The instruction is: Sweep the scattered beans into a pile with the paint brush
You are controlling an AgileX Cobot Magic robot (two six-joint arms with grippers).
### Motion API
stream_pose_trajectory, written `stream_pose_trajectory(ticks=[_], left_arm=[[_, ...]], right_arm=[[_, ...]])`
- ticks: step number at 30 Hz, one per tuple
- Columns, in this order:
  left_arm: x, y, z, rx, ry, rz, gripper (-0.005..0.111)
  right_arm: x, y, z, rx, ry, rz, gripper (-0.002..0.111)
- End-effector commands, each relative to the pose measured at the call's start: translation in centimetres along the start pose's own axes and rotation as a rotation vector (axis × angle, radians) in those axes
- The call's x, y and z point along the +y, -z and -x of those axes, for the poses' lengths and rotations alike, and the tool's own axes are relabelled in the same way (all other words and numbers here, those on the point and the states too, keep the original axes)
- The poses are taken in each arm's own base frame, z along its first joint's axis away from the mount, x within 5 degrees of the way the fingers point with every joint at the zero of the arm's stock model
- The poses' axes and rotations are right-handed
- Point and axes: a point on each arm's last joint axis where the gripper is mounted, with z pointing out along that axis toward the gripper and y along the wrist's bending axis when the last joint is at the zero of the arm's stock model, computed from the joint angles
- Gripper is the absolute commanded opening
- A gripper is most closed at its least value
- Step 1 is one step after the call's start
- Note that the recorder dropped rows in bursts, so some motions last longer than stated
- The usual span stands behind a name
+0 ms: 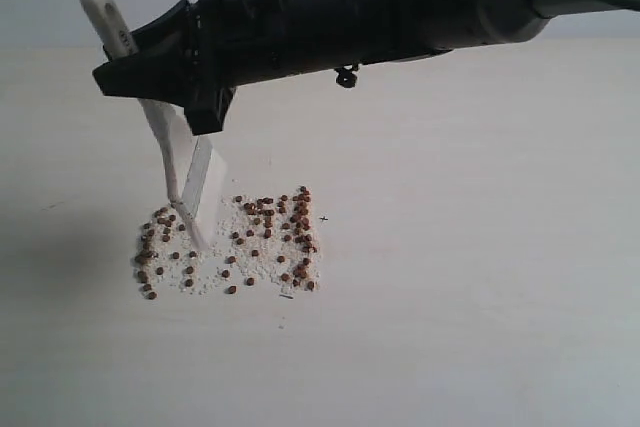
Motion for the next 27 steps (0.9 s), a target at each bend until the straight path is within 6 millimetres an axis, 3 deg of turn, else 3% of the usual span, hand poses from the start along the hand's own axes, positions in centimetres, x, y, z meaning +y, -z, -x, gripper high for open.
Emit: stream_pose_trajectory(ticks=[1, 15, 27], left_arm=[[0.0, 0.0, -0.1, -0.002, 0.001, 0.002, 0.0], [0.0, 0.0, -0.1, -0.002, 0.001, 0.002, 0.0], [0.0, 0.0, -0.1, -0.002, 0.001, 0.002, 0.0]], right_arm=[[0.5, -1.5, 0.3, 0.012, 0.021, -0.03, 0.0], [0.4, -4.0, 1.1, -0.03, 0.071, 0.031, 0.0], [-0.5, -7.8, -0.6, -0.073, 0.098, 0.124, 0.0]])
